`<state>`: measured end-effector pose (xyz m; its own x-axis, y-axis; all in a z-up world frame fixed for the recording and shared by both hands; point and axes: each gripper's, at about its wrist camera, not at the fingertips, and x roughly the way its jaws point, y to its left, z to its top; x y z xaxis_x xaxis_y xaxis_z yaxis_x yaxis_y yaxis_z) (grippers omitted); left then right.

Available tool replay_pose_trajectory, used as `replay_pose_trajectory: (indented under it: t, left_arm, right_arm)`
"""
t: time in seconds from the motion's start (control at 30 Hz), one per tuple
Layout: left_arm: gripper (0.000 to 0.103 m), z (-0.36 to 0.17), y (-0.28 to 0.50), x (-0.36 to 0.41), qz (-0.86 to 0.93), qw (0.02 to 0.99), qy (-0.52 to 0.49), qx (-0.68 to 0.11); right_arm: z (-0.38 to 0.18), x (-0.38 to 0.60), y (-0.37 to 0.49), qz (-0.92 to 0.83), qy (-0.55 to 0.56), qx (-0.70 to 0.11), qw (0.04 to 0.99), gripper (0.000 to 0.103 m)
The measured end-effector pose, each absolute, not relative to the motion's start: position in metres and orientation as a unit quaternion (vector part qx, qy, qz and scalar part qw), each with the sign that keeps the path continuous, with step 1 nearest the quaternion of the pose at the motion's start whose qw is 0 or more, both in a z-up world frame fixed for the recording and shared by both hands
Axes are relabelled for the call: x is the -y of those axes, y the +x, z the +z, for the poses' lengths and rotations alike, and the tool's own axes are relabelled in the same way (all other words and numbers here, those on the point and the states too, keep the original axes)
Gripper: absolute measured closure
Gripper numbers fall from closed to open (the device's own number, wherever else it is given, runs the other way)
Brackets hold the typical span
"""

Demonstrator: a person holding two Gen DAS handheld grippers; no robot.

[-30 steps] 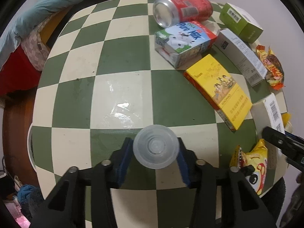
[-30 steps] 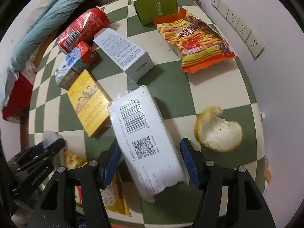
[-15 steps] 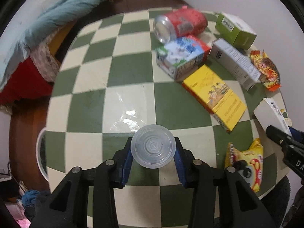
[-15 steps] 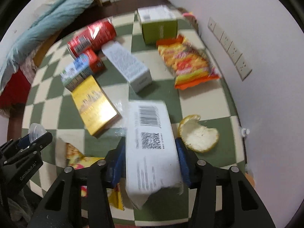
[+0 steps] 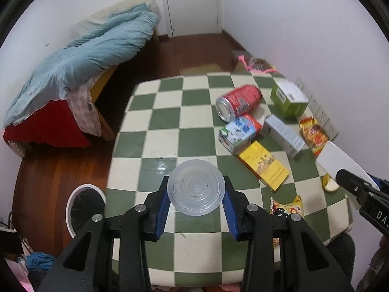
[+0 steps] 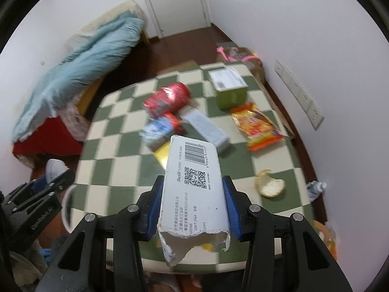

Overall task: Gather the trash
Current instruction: 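Carry the white box and clear cup over the trash bin and release both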

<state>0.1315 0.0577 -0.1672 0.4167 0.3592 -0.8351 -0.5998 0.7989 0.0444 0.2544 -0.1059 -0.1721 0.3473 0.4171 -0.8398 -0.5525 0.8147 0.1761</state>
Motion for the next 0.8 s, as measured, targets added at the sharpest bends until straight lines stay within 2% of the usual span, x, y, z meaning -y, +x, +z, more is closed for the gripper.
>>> replay_pose_trajectory:
  t: [0.27,0.47,0.63,0.8]
  left_arm:
    - [0.067,-0.132,0.076,-0.097,0.316,0.839,-0.142,-0.419]
    - [0.067,-0.124,0.017,-0.151,0.364,0.824,-0.155,-0.405]
    - [0.067,-0.142,-0.035,-0.204,0.419,0.791,-0.176,-0.409]
    - [0.067,-0.181,-0.081,-0.259,0.465,0.746,-0.217,-0.425]
  right_arm:
    - [-0.139,0.036,0.198,0.375,-0.065,-0.471,0.796,0.055]
    - [-0.142,-0.046,0.149,0.442,-0.084,-0.474,0.757,0.055]
    - [-0.177,-0.127,0.115,0.483,-0.107,-0.503,0.709,0.055]
    - [-0.232,-0.203,0.082,0.505,-0.142,-0.55,0.65,0.055]
